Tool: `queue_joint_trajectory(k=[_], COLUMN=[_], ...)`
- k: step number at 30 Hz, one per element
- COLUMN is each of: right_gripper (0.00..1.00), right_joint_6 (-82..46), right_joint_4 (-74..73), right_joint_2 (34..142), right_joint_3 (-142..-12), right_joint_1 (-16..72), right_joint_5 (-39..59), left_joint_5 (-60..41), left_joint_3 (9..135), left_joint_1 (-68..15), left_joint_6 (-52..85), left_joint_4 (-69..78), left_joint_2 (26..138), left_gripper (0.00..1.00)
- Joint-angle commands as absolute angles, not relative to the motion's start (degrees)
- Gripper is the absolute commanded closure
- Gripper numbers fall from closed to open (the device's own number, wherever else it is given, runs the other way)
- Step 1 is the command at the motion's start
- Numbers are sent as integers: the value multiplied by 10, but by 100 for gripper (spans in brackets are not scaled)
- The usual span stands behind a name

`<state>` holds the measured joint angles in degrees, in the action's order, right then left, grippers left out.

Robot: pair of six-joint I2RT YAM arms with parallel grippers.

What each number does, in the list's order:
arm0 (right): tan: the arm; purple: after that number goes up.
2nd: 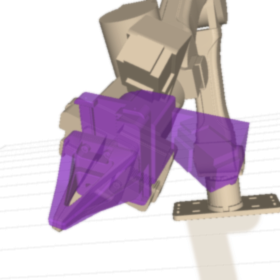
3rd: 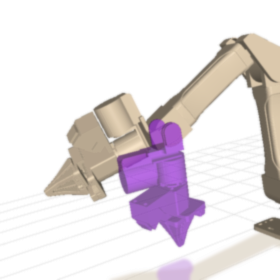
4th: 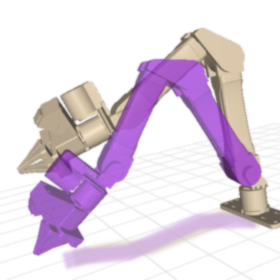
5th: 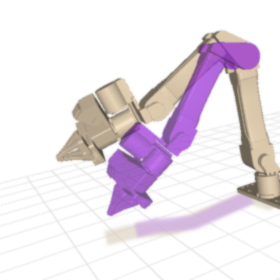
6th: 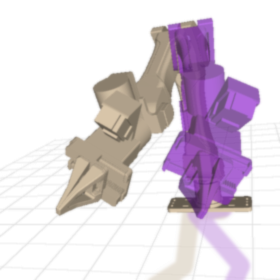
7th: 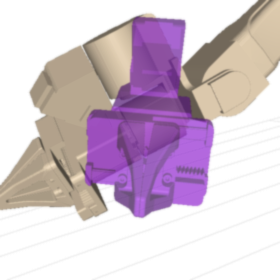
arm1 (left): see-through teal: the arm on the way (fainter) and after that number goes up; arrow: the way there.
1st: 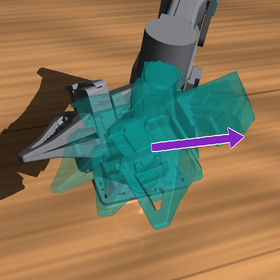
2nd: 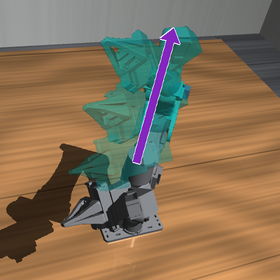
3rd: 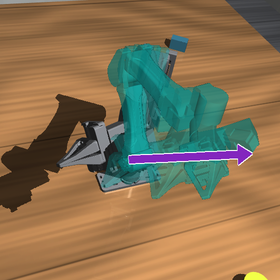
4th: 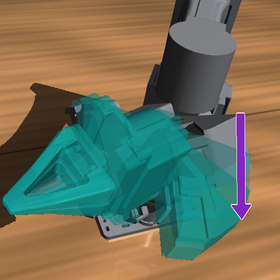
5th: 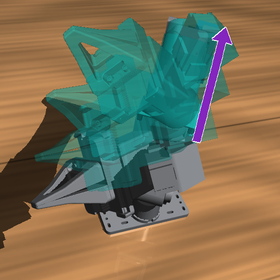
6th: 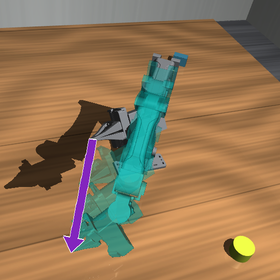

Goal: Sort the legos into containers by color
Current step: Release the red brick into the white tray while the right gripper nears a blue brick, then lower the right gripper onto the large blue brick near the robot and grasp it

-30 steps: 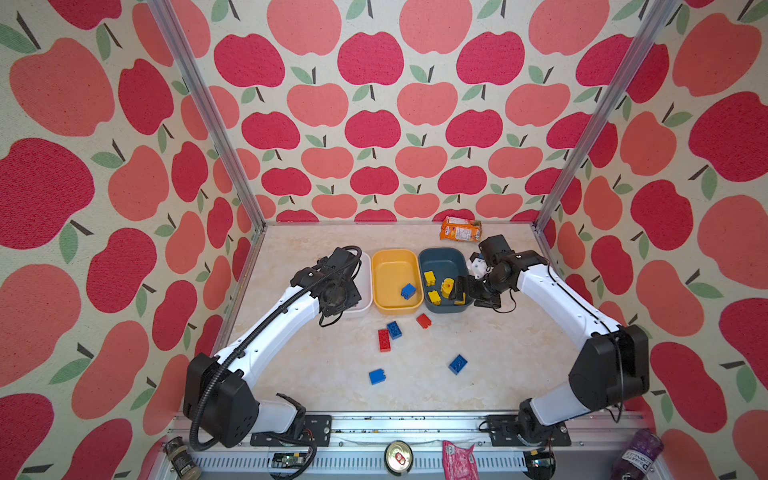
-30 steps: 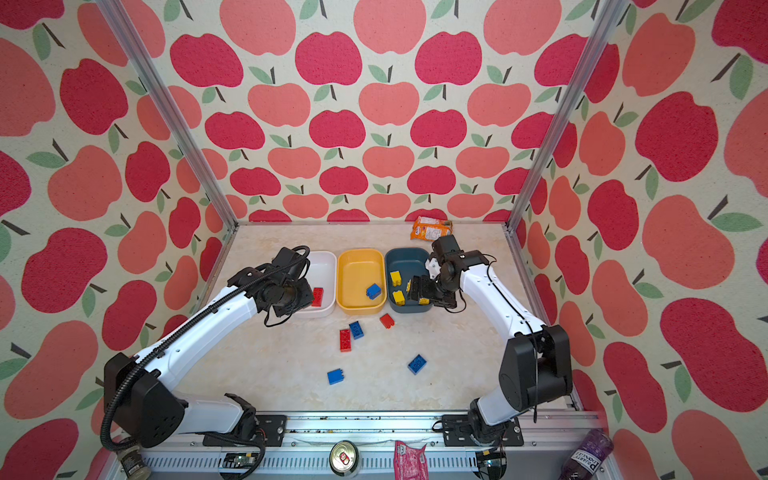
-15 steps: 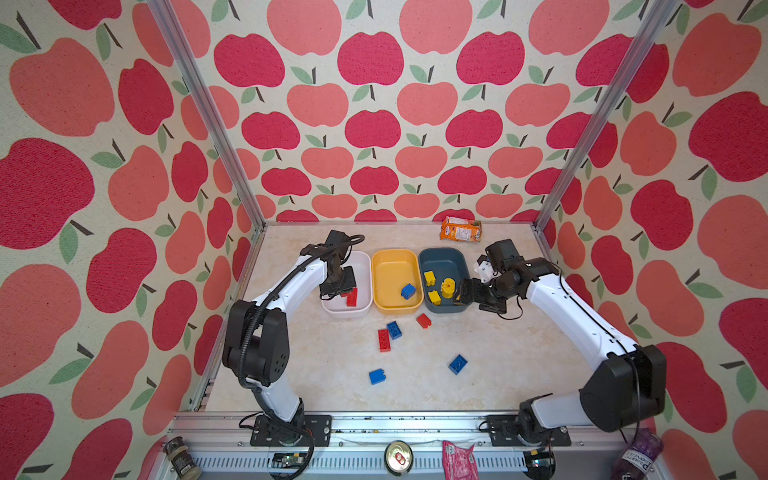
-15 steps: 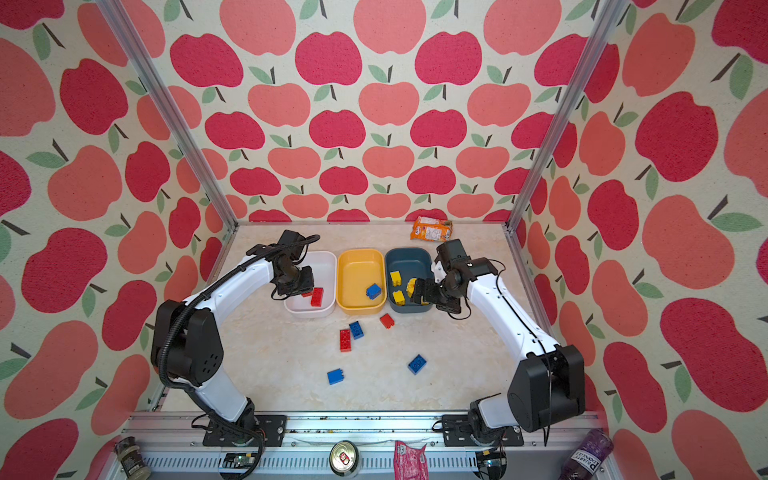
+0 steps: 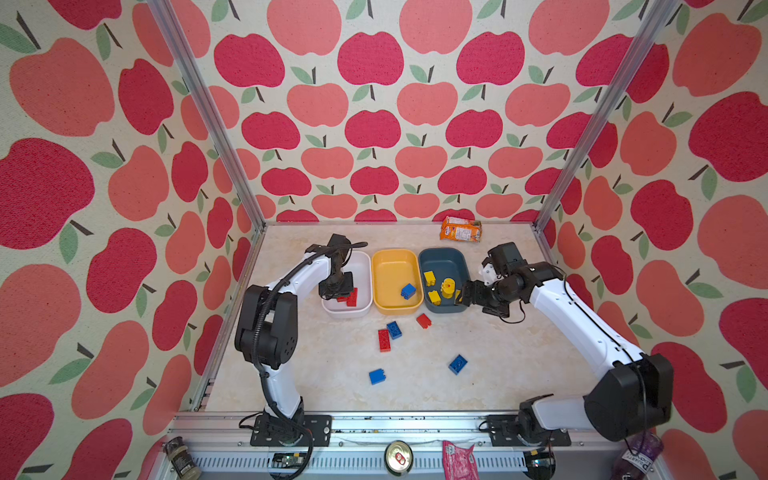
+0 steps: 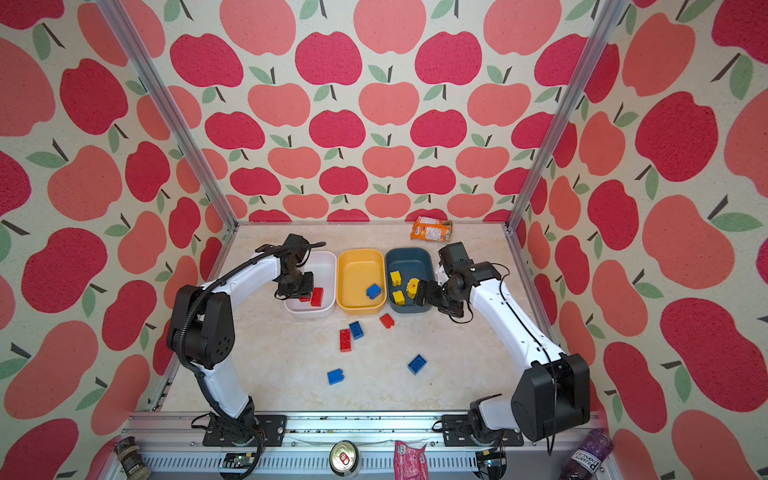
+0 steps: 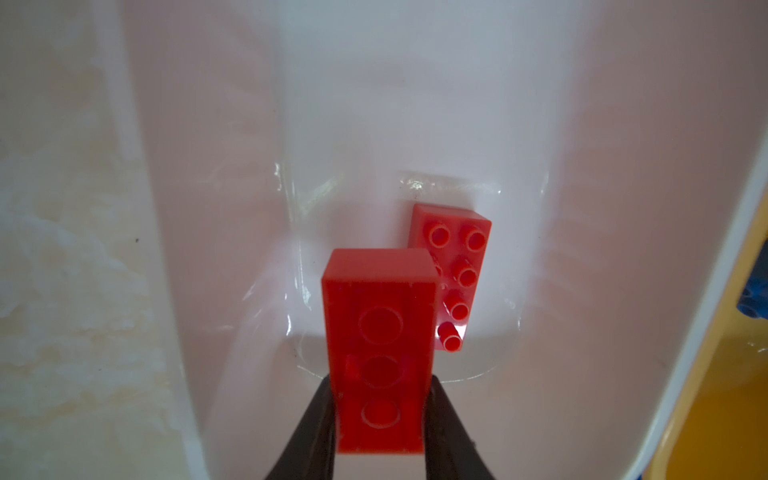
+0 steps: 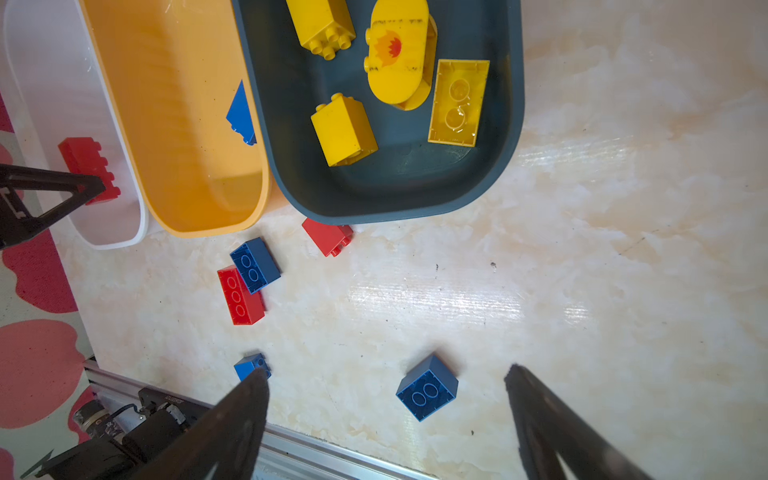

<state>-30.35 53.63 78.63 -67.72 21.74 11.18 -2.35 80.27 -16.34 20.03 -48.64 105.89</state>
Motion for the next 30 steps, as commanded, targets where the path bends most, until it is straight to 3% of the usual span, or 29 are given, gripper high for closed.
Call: queue_joint_trajectory(k=[1,9,30], right_gripper=[8,8,8], right_joint_6=[-321,-332,-445], right_joint_4=[540,541,544], right_joint_2=[770,757,729], right_joint_3=[-667,-652,-559], right_joint_1=[223,231,335], right_joint_5=[102,94,41], left_joint_5=[-11,-10,-89], left_joint_3=[818,818,781], left_joint_1=[-161,-161,-162], left_joint_6=[186,190,251], left_joint_4=[-502,-503,-446], left_joint_2=[1065,1052,937], left_gripper=[61,44,22])
